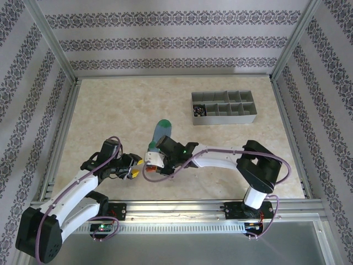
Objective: Roll the socks
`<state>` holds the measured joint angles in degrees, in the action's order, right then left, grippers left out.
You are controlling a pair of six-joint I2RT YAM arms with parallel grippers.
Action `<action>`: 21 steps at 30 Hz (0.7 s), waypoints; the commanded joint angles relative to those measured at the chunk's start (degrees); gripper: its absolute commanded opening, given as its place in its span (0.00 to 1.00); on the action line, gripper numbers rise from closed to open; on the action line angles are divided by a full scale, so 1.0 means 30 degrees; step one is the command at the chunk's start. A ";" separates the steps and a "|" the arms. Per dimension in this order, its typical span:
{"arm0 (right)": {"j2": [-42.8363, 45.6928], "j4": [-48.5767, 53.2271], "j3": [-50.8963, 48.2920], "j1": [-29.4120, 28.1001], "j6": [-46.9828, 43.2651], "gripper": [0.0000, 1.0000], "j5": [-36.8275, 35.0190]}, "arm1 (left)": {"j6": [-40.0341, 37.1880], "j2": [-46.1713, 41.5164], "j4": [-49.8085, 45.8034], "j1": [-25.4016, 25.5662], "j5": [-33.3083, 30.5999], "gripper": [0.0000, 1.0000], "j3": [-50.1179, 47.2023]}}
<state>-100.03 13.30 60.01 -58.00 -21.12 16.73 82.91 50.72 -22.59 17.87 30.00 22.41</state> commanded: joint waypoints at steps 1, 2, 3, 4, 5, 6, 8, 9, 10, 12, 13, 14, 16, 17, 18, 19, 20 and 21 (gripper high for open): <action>-0.0905 0.0969 0.1001 0.1156 0.1949 0.00 0.2965 | -0.0159 0.0329 0.1043 -0.0168 0.0458 0.43 -0.0198; -0.1177 0.1109 0.1260 0.1424 0.2145 0.00 0.3398 | -0.0158 0.0436 0.1124 -0.0153 0.0478 0.42 -0.0206; -0.1439 0.1316 0.1564 0.1636 0.2314 0.00 0.3697 | -0.0158 0.0519 0.1221 -0.0152 0.0514 0.42 -0.0223; -0.1898 0.1778 0.2043 0.1871 0.2303 0.00 0.4083 | -0.0158 0.0593 0.1329 -0.0126 0.0541 0.41 -0.0257; -0.2321 0.2316 0.2495 0.2022 0.2297 0.00 0.4318 | -0.0129 0.0655 0.1445 -0.0096 0.0518 0.40 -0.0307; -0.2639 0.2664 0.2812 0.2144 0.2310 0.00 0.4555 | -0.0100 0.0712 0.1639 -0.0060 0.0547 0.39 -0.0380; -0.3249 0.2991 0.3246 0.2382 0.2403 0.00 0.4706 | 0.0067 0.0882 0.2102 0.0016 0.0551 0.38 -0.0547; -0.3411 0.3028 0.3337 0.2427 0.2441 0.00 0.4642 | 0.0155 0.0980 0.2378 0.0062 0.0564 0.37 -0.0626; -0.3604 0.3008 0.3445 0.2457 0.2540 0.00 0.4463 | 0.0271 0.1104 0.2785 0.0132 0.0552 0.37 -0.0726; -0.4002 0.3076 0.3673 0.2538 0.2710 0.00 0.4214 | 0.0473 0.1410 0.3381 0.0286 0.0534 0.37 -0.0871; -0.4267 0.3161 0.3847 0.2615 0.2829 0.00 0.4179 | 0.0570 0.1636 0.3702 0.0383 0.0533 0.37 -0.0934; -0.4505 0.3227 0.3952 0.2659 0.2959 0.00 0.4154 | 0.0672 0.1846 0.4003 0.0438 0.0518 0.38 -0.0996; -0.4853 0.3312 0.4034 0.2720 0.3114 0.00 0.4013 | 0.0779 0.2280 0.4527 0.0552 0.0534 0.38 -0.1055; -0.5022 0.3372 0.4078 0.2736 0.3141 0.00 0.3988 | 0.0791 0.2517 0.4797 0.0577 0.0500 0.39 -0.1057; -0.5126 0.3429 0.4081 0.2750 0.3171 0.00 0.4003 | 0.0794 0.2731 0.5032 0.0629 0.0466 0.40 -0.1041; -0.5197 0.3418 0.4079 0.2750 0.3202 0.00 0.3967 | 0.0831 0.2982 0.5285 0.0663 0.0438 0.41 -0.1004; -0.5261 0.3412 0.4057 0.2781 0.3255 0.00 0.3974 | 0.0838 0.3285 0.5591 0.0732 0.0438 0.41 -0.0947; -0.5259 0.3365 0.4050 0.2806 0.3355 0.00 0.3945 | 0.0807 0.3573 0.5774 0.0766 0.0459 0.41 -0.0846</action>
<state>-113.84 21.45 71.64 -50.06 -12.27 28.60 84.53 59.92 -10.09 19.44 31.27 20.10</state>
